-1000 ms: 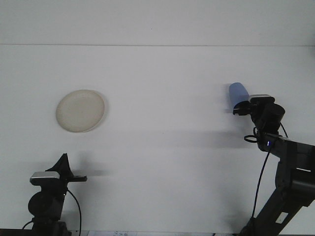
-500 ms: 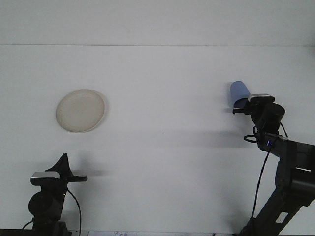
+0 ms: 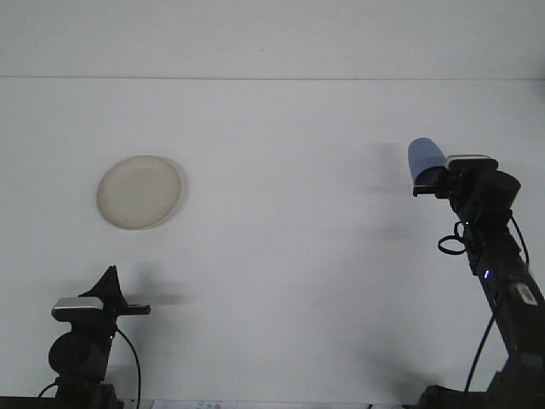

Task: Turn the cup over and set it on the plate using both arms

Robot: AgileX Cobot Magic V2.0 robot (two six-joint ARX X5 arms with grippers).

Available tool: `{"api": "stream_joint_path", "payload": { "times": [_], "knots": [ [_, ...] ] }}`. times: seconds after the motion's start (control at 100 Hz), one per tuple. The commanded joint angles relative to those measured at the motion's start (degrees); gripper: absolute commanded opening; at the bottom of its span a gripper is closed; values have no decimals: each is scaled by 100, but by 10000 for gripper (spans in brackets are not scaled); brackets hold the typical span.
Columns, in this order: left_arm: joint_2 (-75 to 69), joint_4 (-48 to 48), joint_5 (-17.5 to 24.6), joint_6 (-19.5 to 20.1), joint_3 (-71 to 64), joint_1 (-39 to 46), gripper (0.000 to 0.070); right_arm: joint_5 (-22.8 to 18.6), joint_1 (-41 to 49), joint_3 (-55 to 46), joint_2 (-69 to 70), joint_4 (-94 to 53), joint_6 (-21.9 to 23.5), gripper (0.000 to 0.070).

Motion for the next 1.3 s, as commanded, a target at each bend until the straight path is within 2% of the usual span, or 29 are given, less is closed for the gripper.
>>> {"api": "stream_joint_path", "payload": {
  "times": [0.0, 0.21, 0.33, 0.69, 0.94, 1.18, 1.29],
  "knots": [
    [-7, 66, -35, 33, -109, -7, 16, 87, 111, 374, -354, -955, 125, 4],
    [-7, 68, -35, 33, -109, -7, 16, 422, 758, 1797, -1010, -3971, 127, 4],
    [-7, 66, -35, 33, -109, -7, 16, 428, 1217, 2750, -1014, -5560, 188, 4],
    [-7, 66, -35, 33, -109, -7, 16, 437, 2929, 4500, -315, -8360, 317, 4],
    [-7, 66, -35, 33, -109, -7, 16, 439, 4022, 4618, 540, -8441, 498, 4],
    [-7, 66, -35, 33, -109, -7, 16, 505, 4830, 4618, 1405, -8448, 492, 4],
    [-7, 66, -35, 33, -109, -7, 16, 728, 5110, 4618, 1716, -8461, 492, 4]
  ]
}}
